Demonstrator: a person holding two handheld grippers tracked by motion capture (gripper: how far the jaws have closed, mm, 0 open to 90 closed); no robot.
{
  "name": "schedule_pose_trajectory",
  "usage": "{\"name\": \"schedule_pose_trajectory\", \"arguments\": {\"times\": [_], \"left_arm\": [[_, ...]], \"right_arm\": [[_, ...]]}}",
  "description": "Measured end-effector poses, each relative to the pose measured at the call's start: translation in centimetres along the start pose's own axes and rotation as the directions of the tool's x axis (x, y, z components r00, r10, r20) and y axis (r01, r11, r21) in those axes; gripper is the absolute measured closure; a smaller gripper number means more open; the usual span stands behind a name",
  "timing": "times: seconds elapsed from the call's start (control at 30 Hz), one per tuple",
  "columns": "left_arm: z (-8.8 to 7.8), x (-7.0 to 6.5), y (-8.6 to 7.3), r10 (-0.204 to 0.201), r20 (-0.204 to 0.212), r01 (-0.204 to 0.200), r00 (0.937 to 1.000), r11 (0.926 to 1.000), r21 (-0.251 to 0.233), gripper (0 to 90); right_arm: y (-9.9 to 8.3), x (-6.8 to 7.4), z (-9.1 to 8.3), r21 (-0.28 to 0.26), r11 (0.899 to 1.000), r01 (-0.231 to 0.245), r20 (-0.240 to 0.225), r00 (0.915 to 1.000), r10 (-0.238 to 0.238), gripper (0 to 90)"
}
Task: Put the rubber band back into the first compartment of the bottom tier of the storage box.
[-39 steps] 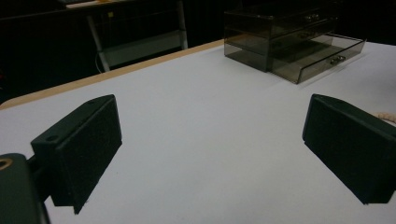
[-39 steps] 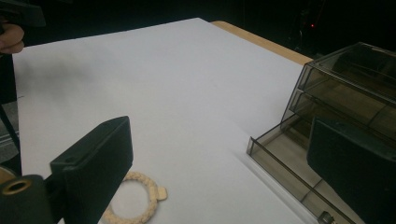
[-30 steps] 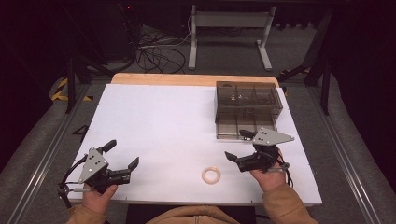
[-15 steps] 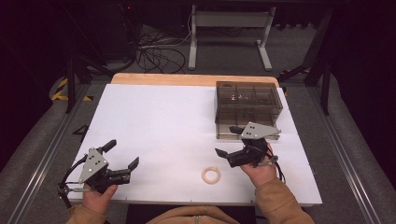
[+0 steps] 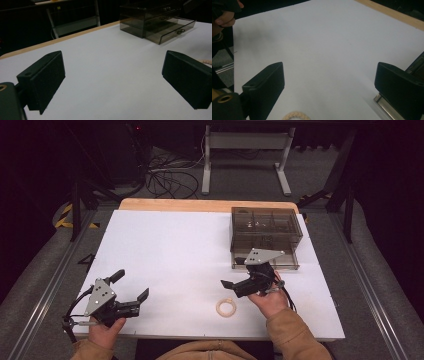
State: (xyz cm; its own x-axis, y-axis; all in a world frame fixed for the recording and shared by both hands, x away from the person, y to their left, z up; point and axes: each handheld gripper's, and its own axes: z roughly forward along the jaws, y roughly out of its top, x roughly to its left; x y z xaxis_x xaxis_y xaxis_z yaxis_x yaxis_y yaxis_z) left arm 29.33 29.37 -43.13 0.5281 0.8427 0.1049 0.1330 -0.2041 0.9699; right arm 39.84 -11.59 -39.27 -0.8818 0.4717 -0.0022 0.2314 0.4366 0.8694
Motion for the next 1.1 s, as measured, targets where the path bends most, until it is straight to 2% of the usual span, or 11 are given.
{"name": "schedule_pose_trajectory", "arguments": {"times": [0.23, 0.33, 0.47, 0.57, 0.7, 0.8, 0.97, 1.1], "left_arm": [[0.0, 0.0, 0.0, 0.003, -0.001, -0.003, 1.0, 1.0, -0.001, 5.1], [0.0, 0.0, 0.0, 0.003, 0.0, -0.003, 1.0, 1.0, -0.002, 5.2], [0.0, 0.0, 0.0, 0.004, -0.001, -0.004, 1.0, 1.0, 0.0, 5.2], [0.0, 0.0, 0.0, 0.004, -0.002, -0.004, 1.0, 1.0, -0.001, 5.2], [0.0, 0.0, 0.0, 0.004, -0.001, -0.004, 1.0, 1.0, -0.001, 5.2], [0.0, 0.0, 0.0, 0.006, -0.001, -0.006, 1.0, 1.0, 0.0, 5.2], [-0.1, 0.0, 0.0, 0.006, -0.001, -0.006, 1.0, 1.0, 0.0, 5.2], [-0.1, 0.0, 0.0, 0.007, 0.0, -0.007, 1.0, 1.0, -0.002, 5.2]], "right_arm": [[0.0, 0.1, -0.2, 0.002, 1.0, -0.007, -0.01, 0.9999, 0.007, 13.7], [-0.1, 0.2, -0.3, 0.02, 1.0, -0.009, -0.011, 0.9999, 0.009, 16.0], [-0.5, 0.5, -0.5, 0.062, 0.998, -0.019, -0.005, 0.9998, 0.019, 26.0], [-0.7, 0.6, -0.6, 0.076, 0.997, -0.023, -0.003, 0.9997, 0.024, 28.6], [-0.9, 0.8, -0.4, 0.115, 0.993, -0.013, 0.005, 0.9999, 0.012, 34.1], [-1.1, 1.1, 0.0, 0.166, 0.986, 0.008, -0.016, 0.9999, -0.005, 40.7], [-1.2, 1.4, 0.5, 0.21, 0.977, 0.024, -0.022, 0.9996, -0.02, 44.5], [-1.5, 1.7, 0.9, 0.277, 0.96, 0.029, -0.017, 0.9995, -0.025, 47.2]]}}
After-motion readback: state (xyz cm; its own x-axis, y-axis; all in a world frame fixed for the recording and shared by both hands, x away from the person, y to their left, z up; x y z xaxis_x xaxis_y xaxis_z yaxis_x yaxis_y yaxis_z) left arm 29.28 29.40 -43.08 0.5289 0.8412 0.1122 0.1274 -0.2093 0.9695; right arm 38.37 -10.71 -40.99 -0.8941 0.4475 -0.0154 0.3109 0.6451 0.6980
